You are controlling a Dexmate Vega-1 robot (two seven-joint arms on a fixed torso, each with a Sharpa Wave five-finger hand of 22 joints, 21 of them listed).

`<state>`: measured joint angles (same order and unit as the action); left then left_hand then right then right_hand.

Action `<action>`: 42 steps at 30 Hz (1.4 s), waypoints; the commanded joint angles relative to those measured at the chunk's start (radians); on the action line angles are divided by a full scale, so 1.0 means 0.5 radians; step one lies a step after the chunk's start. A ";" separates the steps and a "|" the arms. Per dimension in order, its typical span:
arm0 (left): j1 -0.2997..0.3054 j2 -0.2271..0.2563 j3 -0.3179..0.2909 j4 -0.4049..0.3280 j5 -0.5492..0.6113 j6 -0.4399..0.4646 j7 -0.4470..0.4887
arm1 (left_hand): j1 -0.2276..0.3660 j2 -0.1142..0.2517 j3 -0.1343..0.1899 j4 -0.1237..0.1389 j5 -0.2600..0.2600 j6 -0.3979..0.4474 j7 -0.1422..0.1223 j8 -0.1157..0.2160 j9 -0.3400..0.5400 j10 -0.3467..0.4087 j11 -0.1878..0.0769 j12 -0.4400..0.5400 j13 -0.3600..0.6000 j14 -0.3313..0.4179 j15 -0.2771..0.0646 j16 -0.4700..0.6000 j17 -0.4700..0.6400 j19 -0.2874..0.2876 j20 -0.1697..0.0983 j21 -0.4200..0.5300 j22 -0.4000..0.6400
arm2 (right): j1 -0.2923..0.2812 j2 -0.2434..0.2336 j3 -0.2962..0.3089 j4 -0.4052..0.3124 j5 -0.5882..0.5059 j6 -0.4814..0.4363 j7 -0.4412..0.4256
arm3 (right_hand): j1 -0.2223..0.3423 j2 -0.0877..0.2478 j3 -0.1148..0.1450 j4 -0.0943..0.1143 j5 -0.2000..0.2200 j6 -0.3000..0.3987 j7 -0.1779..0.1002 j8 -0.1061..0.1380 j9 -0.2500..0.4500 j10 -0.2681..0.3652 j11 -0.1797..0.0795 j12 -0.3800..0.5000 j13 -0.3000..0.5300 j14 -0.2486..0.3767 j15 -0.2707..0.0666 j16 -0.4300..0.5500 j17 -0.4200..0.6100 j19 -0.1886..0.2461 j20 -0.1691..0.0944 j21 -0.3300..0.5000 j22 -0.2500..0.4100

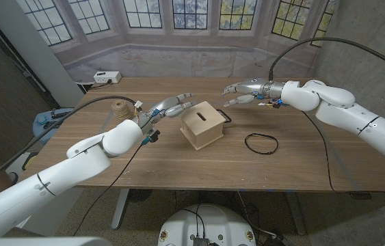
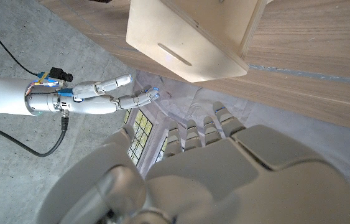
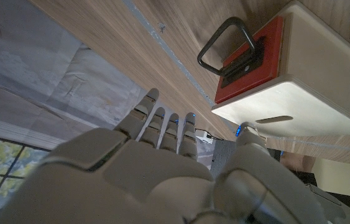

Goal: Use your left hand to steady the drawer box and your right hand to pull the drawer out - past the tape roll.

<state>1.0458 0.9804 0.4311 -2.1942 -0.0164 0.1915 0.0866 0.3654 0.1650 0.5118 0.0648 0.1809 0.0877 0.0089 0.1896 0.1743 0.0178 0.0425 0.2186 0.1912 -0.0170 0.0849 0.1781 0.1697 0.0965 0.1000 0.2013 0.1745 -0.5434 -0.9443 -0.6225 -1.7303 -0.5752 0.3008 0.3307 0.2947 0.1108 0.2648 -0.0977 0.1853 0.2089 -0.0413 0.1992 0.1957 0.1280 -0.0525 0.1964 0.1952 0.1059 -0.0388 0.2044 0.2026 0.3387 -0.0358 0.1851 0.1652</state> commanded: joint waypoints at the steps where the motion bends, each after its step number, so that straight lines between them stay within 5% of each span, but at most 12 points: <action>1: -0.033 -0.003 0.030 -0.013 0.088 0.036 -0.059 | -0.023 -0.002 0.004 0.013 -0.005 -0.007 -0.018 -0.008 0.010 0.012 -0.012 0.002 0.002 0.002 -0.010 0.014 0.011 0.023 0.000 0.008 0.007 | 0.057 -0.023 -0.030 0.041 -0.152 0.133 0.041 | -0.014 0.007 0.003 0.011 0.008 0.014 -0.020 0.003 0.000 0.019 -0.020 0.009 0.006 0.012 -0.043 0.004 0.003 0.019 -0.002 0.009 0.005; 26: -0.098 -0.054 0.094 -0.033 0.187 0.155 -0.104 | -0.043 -0.002 0.007 0.024 -0.004 -0.027 -0.024 -0.014 0.011 0.014 -0.018 -0.001 0.003 0.005 -0.017 0.012 0.011 0.026 -0.003 0.006 0.007 | 0.345 0.081 -0.180 0.263 -0.449 0.605 0.135 | -0.027 0.010 0.008 0.011 0.017 0.016 -0.041 -0.003 -0.001 0.017 -0.049 0.012 0.003 -0.006 -0.046 -0.011 -0.003 0.019 -0.006 0.006 0.005; 42: -0.140 -0.093 0.133 -0.038 0.206 0.234 -0.115 | -0.052 -0.001 0.011 0.028 -0.003 -0.033 -0.025 -0.015 0.011 0.012 -0.026 -0.004 0.003 0.007 -0.021 0.010 0.011 0.027 -0.003 0.005 0.007 | 0.541 0.200 -0.300 0.458 -0.598 0.864 0.102 | -0.054 0.009 0.003 0.022 0.022 0.029 -0.083 -0.002 -0.002 0.028 -0.114 0.018 0.000 -0.026 -0.028 -0.018 -0.001 0.003 0.007 0.001 0.005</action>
<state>0.9910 0.9462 0.4825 -2.2116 0.0772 0.2809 0.0343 0.3471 0.1628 0.5115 0.0734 0.1809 0.0767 -0.0020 0.1845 0.1743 0.0232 0.0375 0.2186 0.1912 -0.0163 0.0766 0.1781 0.1696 0.1019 0.0946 0.2013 0.1745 -0.3401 -0.8838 -0.7317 -1.5693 -0.8253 0.6473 0.3936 0.2725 0.1149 0.2635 -0.0906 0.1925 0.2195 -0.0735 0.1994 0.1957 0.1368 -0.1008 0.2001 0.1954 0.0995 -0.0380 0.1996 0.2000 0.3386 -0.0358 0.1851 0.1651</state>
